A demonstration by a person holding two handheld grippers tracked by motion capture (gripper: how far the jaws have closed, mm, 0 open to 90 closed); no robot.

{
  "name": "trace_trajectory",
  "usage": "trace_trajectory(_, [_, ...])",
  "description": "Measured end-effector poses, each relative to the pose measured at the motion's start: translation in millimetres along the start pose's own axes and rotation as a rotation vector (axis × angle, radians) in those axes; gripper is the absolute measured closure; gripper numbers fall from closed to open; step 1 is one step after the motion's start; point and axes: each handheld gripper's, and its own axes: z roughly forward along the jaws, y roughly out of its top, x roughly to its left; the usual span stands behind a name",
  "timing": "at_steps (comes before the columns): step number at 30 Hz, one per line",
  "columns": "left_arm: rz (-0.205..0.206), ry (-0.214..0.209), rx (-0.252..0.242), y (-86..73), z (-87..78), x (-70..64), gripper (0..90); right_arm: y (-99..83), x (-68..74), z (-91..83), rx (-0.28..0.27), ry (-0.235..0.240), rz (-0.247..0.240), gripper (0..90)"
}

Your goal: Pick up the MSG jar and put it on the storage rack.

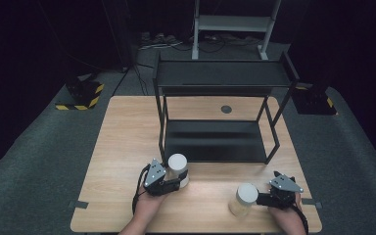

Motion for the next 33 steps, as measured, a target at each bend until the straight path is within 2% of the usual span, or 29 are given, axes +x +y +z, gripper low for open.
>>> trace_trajectory(4, [0.011, -0.003, -0.018, 9.4, -4.3, 0.7, 35.4, -0.1, -0.1, -0.1, -0.001, 0.001, 0.0, 0.1])
trace_trajectory(9, [0.003, -0.001, -0.015, 23.3, -7.5, 0.6, 35.4, -0.3, -0.1, -0.1, -0.002, 0.001, 0.0, 0.1])
trace_trajectory(17, [0.009, -0.028, -0.046, 44.8, -13.2, 1.6, 35.4, -0.3, -0.1, -0.2, -0.001, 0.001, 0.001, 0.1])
trace_trajectory(25, [0.021, -0.029, -0.07, 62.6, -17.5, -1.3, 35.4, -0.4, -0.2, -0.2, -0.002, 0.001, 0.002, 0.1])
trace_trajectory(29, [0.007, -0.036, -0.081, 70.9, -18.7, 0.2, 35.4, -0.1, -0.4, 0.0, -0.001, 0.002, 0.0, 0.1])
trace_trajectory(33, [0.02, -0.029, -0.091, 80.2, -20.0, -1.5, 35.4, -0.2, -0.5, -0.1, -0.001, 0.003, 0.001, 0.1])
